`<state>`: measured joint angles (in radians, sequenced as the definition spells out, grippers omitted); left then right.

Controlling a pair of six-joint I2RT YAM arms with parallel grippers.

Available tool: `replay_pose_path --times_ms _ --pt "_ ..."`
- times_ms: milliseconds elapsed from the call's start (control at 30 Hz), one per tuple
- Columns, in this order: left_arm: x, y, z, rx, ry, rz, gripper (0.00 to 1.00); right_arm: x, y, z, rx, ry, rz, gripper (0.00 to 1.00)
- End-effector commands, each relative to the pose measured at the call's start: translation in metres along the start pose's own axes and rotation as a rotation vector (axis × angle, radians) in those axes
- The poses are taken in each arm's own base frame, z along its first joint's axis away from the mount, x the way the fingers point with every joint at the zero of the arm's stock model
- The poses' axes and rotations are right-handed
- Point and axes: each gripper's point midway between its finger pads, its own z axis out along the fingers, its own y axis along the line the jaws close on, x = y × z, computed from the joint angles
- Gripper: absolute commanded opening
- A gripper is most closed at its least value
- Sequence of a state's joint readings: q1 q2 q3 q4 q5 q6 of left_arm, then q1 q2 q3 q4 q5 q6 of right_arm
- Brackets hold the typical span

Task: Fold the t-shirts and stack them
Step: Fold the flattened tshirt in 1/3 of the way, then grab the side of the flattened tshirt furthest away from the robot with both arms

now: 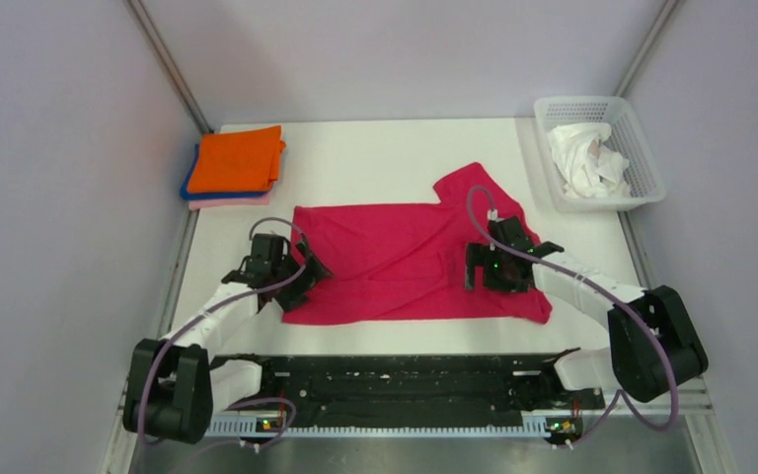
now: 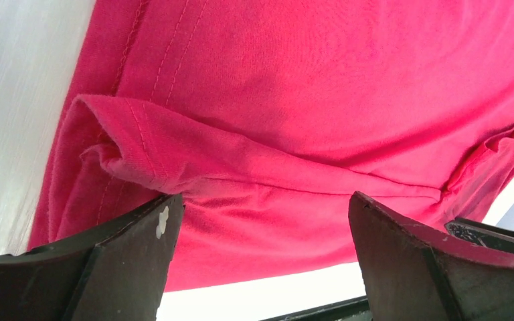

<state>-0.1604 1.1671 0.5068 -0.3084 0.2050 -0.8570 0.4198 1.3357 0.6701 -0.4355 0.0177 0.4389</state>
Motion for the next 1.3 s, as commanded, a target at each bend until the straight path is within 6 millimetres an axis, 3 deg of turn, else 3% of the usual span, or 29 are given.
replay_pose_path --times_ms 0,133,200,467,700,867,1033,1267 --pt "0.035 0.056 -0.005 -0.194 0.052 -0.081 0.99 0.014 -0.001 -0.011 -0.001 0.026 0.020 0.99" --pt "0.025 0.047 -0.008 -0.164 0.006 -0.064 0.99 0.015 0.006 -0.018 -0.045 0.016 0.031 0.99" --pt "0.013 0.037 -0.010 -0.156 -0.022 -0.054 0.99 0.002 0.011 -0.024 -0.062 -0.028 0.013 0.99" --pt "-0.039 -0.032 -0.027 -0.018 -0.113 0.028 0.99 -0.115 0.041 -0.077 -0.107 -0.384 -0.008 0.99" --pt "-0.116 -0.045 -0.032 -0.184 -0.274 0.078 0.99 -0.198 0.059 -0.088 -0.159 -0.594 0.049 0.99" --pt "-0.168 -0.042 -0.006 -0.300 -0.277 0.078 0.98 -0.238 0.049 -0.070 -0.140 -0.590 0.067 0.99" --pt "-0.207 -0.053 0.026 -0.342 -0.270 0.092 0.87 -0.269 0.035 -0.046 -0.102 -0.600 0.052 0.99" --pt "-0.229 -0.046 0.066 -0.392 -0.228 0.084 0.64 -0.303 0.032 0.003 -0.026 -0.557 -0.030 0.99"
